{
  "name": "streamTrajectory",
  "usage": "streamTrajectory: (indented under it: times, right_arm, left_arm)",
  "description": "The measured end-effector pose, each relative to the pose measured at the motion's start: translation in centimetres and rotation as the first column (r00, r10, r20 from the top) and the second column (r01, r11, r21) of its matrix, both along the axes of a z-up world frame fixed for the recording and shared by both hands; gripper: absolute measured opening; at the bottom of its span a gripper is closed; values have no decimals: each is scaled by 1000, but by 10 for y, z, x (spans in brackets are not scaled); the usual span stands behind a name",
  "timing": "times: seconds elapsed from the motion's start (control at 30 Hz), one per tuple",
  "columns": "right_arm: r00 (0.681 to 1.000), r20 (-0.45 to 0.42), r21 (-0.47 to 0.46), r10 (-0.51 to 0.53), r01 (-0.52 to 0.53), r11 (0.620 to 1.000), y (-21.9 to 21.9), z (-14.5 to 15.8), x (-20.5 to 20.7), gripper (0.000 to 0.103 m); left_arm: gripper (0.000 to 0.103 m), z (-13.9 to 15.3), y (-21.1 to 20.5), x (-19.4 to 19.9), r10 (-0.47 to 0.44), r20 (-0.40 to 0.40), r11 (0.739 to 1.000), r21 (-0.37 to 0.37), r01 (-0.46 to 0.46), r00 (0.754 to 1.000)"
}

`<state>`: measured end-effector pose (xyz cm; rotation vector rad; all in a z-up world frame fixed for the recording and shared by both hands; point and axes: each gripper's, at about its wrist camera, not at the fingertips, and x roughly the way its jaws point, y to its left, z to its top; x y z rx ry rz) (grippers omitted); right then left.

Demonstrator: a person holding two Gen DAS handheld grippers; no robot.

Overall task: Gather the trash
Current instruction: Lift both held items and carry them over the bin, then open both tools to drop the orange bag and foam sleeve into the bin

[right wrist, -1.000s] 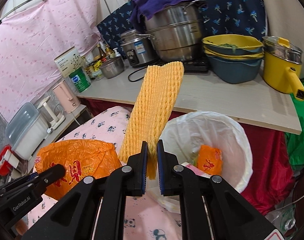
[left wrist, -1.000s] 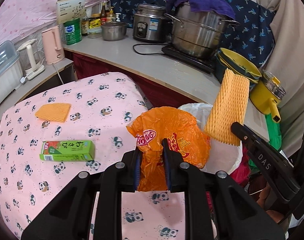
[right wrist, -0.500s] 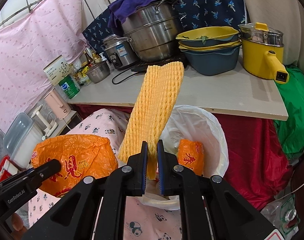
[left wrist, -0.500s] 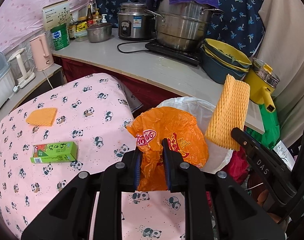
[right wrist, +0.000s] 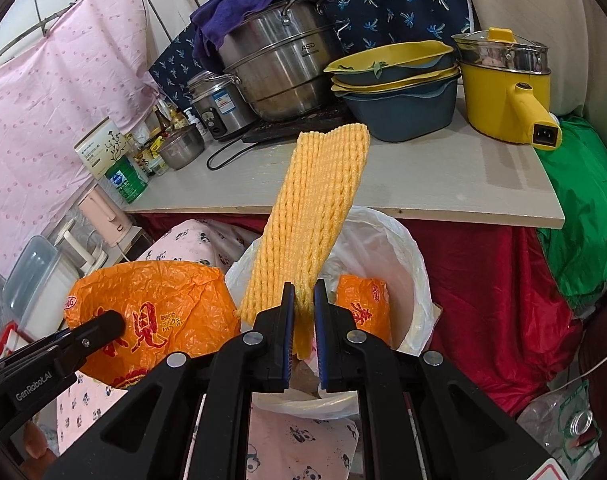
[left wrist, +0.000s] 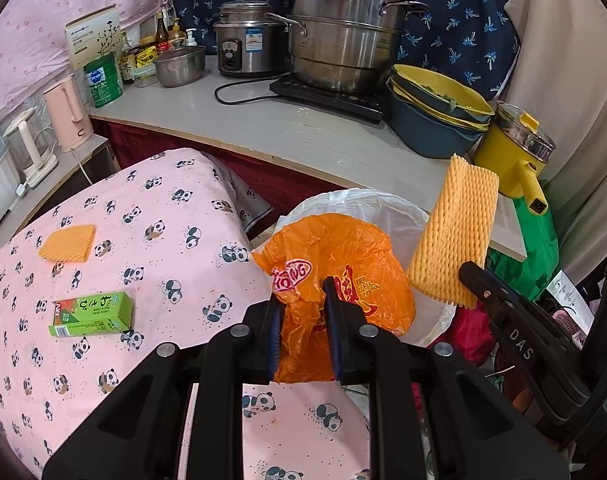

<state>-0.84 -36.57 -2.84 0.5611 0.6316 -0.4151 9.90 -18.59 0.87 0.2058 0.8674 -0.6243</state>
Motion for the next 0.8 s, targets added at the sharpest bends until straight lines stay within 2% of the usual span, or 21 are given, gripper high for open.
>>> streamTrajectory:
  times: [0.33, 0.57, 0.73, 0.8]
  right_arm:
    - [1000, -20, 11, 4, -4, 1000, -10, -10, 7, 10]
    - [1000, -29, 20, 2, -1, 1000, -11, -15, 12, 23]
    - [1000, -20, 11, -4, 4, 1000, -11, -11, 10, 28]
    - [1000, -17, 8, -5, 6, 1000, -10, -9, 10, 28]
  left_arm:
    - [19, -10, -19, 8, -24, -13, 1000, 15, 24, 1000]
    - [25, -16, -28, 15, -32, 2, 999, 17, 32, 999]
    - [46, -15, -25, 19, -6, -1, 1000, 10, 6, 1000]
    - [51, -14, -21, 20, 7, 2, 1000, 3, -7, 1000]
